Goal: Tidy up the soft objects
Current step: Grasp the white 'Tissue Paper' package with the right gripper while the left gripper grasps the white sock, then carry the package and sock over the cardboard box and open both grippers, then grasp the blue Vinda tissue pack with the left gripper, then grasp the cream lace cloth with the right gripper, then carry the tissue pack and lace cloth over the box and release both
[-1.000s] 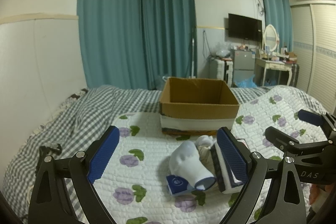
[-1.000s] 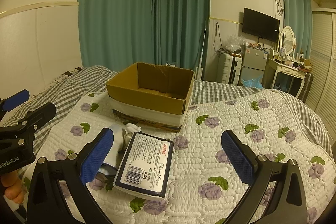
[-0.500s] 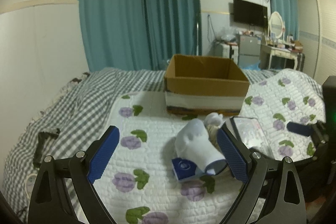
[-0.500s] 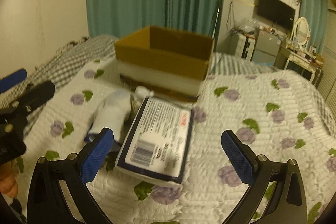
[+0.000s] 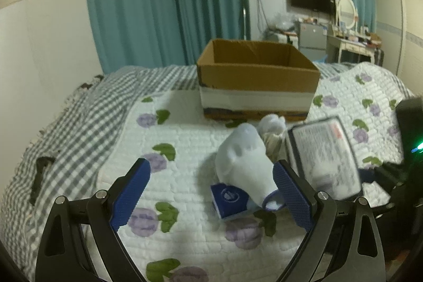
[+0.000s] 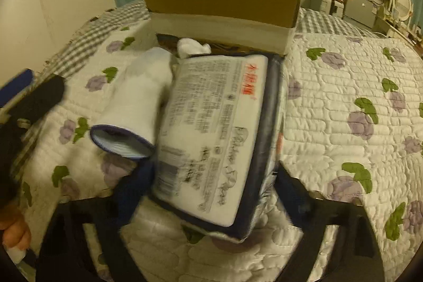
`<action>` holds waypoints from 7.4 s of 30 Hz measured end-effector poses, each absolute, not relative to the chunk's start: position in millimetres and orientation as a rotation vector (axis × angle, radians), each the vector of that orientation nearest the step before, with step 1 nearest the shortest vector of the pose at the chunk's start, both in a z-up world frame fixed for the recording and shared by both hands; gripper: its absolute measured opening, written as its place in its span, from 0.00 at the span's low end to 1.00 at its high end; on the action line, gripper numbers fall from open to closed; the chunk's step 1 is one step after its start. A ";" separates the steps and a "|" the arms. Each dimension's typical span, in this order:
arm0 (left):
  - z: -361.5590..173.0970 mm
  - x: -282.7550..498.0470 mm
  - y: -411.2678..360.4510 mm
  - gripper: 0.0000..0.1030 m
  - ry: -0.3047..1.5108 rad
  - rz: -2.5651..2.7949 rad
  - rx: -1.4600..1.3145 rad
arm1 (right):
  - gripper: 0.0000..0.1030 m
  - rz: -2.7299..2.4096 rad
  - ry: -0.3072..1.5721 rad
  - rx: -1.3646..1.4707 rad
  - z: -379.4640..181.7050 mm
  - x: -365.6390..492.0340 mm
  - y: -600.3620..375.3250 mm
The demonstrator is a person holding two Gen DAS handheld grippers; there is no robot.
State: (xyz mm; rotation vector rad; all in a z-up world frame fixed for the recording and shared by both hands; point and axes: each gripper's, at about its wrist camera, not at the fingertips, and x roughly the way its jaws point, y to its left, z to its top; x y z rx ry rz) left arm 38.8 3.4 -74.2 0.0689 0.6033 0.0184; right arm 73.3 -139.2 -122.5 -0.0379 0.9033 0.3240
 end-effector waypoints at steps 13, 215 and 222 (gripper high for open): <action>-96.7 74.8 -16.4 0.90 0.692 -0.105 0.062 | 0.62 0.307 0.783 0.032 -80.8 72.2 -185.6; -1.1 285.7 -31.2 0.80 0.591 -0.161 0.161 | 0.22 0.466 0.654 0.005 31.7 330.8 -177.3; -20.3 295.0 -20.1 0.81 0.626 -0.074 0.149 | 0.78 0.404 0.664 0.016 4.1 356.6 -183.0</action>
